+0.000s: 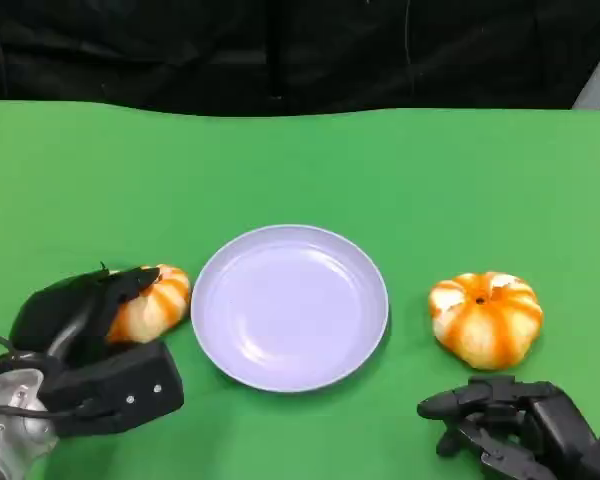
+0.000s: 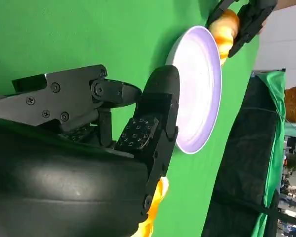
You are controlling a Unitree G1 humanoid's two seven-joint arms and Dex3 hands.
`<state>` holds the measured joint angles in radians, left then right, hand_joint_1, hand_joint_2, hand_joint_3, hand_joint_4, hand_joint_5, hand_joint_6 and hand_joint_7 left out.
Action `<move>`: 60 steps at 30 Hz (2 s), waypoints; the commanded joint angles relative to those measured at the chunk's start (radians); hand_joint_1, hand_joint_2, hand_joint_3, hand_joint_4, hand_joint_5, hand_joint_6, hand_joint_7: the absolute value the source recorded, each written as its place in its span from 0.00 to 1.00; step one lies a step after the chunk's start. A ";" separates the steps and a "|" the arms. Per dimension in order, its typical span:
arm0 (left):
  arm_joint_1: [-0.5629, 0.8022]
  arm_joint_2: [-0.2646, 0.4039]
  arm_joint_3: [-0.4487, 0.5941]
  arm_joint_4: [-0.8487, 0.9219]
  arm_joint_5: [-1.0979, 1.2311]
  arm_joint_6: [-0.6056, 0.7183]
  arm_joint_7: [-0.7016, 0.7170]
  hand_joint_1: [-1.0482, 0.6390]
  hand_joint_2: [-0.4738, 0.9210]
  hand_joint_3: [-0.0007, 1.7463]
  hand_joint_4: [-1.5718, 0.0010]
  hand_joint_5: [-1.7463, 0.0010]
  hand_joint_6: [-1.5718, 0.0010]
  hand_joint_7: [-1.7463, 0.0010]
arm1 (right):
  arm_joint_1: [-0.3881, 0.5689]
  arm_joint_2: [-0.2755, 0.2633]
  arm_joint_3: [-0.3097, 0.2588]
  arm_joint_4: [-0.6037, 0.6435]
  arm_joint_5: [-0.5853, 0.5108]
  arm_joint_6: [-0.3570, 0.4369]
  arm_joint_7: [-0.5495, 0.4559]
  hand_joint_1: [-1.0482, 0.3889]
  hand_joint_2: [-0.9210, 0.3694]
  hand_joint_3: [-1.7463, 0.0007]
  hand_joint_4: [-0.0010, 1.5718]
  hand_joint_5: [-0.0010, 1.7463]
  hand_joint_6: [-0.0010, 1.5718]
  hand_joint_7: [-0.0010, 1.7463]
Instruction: Grasp the bread from the table and place it into the plate.
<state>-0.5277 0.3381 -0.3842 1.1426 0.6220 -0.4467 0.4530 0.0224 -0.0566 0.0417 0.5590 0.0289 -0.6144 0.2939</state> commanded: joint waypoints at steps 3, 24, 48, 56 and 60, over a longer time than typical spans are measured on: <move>-0.013 -0.001 0.008 0.027 -0.014 0.023 0.023 0.58 1.00 0.00 0.67 0.38 0.28 0.98 | 0.003 -0.006 -0.004 0.001 0.002 -0.006 -0.008 0.71 0.00 0.77 0.50 0.69 0.68 0.22; -0.010 -0.013 0.038 0.030 -0.064 -0.002 0.031 0.56 0.99 0.00 0.67 0.20 0.25 0.90 | 0.002 -0.010 -0.007 0.005 0.009 -0.004 -0.004 0.71 0.00 0.77 0.49 0.69 0.67 0.22; 0.029 -0.001 0.065 -0.029 -0.052 -0.071 0.261 0.56 0.97 0.00 0.66 0.20 0.34 0.75 | -0.008 -0.011 -0.009 0.030 0.007 -0.015 0.000 0.71 0.00 0.77 0.49 0.69 0.67 0.22; 0.051 -0.008 0.071 -0.052 -0.028 -0.136 0.410 0.60 0.96 0.00 0.64 0.21 0.28 0.82 | -0.008 -0.010 -0.011 0.031 0.012 -0.014 0.003 0.72 0.00 0.77 0.49 0.69 0.67 0.23; 0.062 -0.005 0.066 -0.069 -0.008 -0.184 0.459 0.60 0.97 0.00 0.67 0.15 0.26 0.84 | -0.010 -0.009 -0.013 0.035 0.024 -0.011 0.018 0.72 0.00 0.76 0.49 0.69 0.67 0.23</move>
<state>-0.4806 0.3177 -0.3180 1.0885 0.6032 -0.6038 0.8734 0.0135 -0.0558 0.0424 0.5868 0.0336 -0.6174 0.3052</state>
